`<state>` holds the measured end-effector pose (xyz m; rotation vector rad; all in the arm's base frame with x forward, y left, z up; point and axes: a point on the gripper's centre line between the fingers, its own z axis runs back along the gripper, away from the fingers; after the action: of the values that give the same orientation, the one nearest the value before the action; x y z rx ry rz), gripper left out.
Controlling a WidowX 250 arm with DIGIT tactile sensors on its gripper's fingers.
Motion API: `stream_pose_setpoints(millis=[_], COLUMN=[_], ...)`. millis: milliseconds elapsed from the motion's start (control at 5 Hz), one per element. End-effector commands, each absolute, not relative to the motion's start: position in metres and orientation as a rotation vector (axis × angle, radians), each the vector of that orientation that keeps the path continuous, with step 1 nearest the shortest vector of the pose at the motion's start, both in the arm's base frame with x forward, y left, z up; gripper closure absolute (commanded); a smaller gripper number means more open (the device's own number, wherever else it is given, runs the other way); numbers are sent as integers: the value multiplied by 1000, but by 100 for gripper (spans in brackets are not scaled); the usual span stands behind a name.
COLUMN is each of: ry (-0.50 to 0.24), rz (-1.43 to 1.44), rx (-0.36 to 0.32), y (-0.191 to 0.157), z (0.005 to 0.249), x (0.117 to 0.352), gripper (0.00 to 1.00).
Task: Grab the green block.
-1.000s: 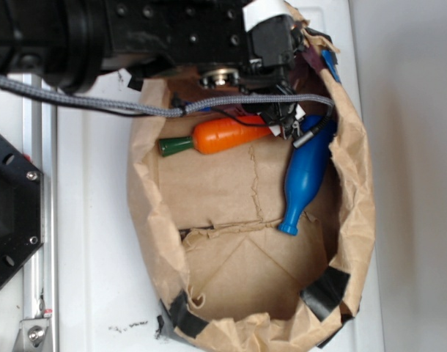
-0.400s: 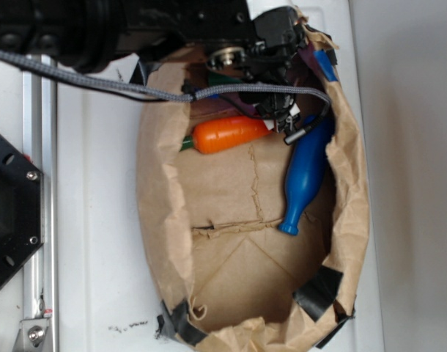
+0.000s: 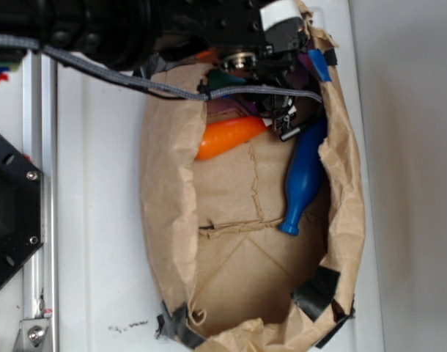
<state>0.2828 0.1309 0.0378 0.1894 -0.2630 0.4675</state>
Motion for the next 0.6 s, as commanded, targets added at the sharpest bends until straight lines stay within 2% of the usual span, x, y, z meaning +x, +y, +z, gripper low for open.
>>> stream_pose_setpoints(millis=[0,200,400], ry=[-295,-278,-293], rz=[447,429,422], rx=[224,223,221], y=[128,126,125], z=[41,40,40], x=[298,299,298], gripper=[0,0,100])
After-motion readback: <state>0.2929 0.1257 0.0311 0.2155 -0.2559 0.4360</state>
